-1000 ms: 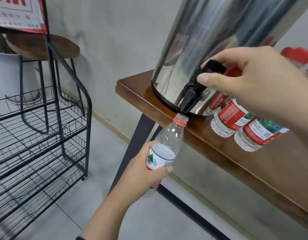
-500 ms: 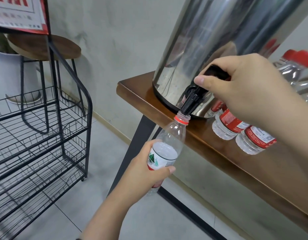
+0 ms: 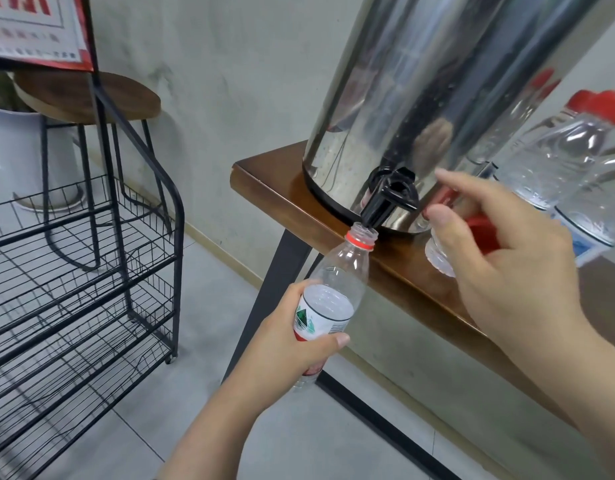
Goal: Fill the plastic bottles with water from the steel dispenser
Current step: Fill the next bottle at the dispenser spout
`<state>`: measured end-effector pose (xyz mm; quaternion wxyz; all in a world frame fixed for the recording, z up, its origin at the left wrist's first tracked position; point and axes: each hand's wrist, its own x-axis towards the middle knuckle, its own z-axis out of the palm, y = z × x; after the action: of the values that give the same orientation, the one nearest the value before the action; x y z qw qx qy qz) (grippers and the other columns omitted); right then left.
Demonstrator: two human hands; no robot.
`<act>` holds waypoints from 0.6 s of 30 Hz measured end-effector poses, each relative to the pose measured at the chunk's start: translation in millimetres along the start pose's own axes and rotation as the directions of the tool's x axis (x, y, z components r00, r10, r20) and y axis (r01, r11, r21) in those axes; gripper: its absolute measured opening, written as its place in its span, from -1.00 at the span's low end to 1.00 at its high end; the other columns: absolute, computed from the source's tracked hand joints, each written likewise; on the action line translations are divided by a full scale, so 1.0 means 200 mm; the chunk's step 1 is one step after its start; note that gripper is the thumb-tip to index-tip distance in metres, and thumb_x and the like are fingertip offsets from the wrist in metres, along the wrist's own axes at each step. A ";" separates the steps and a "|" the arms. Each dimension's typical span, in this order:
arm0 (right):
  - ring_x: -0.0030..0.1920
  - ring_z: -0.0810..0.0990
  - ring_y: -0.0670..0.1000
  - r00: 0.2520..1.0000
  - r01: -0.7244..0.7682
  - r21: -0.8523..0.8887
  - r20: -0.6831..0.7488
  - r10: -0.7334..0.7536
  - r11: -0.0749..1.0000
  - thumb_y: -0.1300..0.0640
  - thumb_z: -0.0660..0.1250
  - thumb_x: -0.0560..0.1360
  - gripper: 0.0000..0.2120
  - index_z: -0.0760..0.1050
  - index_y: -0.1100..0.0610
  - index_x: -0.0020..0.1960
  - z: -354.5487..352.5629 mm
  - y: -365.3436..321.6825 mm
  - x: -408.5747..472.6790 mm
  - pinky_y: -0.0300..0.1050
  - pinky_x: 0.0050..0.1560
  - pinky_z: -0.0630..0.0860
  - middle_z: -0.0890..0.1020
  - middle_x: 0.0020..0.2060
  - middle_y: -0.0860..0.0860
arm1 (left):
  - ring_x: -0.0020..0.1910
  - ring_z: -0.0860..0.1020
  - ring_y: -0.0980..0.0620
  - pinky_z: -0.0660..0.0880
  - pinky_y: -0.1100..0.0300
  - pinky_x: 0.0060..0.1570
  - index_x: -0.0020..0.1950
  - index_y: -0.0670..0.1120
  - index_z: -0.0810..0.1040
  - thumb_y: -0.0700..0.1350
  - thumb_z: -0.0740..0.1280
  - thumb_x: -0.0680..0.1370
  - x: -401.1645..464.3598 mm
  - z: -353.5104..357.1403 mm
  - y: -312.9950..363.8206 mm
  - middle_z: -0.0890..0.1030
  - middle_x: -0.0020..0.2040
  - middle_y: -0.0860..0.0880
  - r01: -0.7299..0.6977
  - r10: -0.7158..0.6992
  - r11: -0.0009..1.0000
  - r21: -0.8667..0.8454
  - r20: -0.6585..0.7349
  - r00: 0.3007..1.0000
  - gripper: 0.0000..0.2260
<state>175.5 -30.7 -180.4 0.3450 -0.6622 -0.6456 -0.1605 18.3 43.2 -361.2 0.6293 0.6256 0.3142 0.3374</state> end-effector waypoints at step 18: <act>-0.11 0.58 -0.11 0.944 -0.120 0.039 0.314 0.102 0.992 -0.19 0.31 0.48 -0.86 0.56 -0.16 -0.17 0.12 0.30 -0.10 -0.38 -0.16 0.40 0.61 -0.16 -0.20 | 0.11 0.59 0.25 0.51 0.45 -0.05 0.28 0.38 0.37 -0.04 0.57 0.47 0.03 0.01 -0.08 0.62 0.09 0.30 0.023 -0.022 0.999 0.033 -0.036 0.999 -0.44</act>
<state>225.3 -25.6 -224.8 0.2665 -0.7041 -0.6580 -0.0158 24.7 47.5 -377.9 0.6167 0.6263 0.3381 0.3362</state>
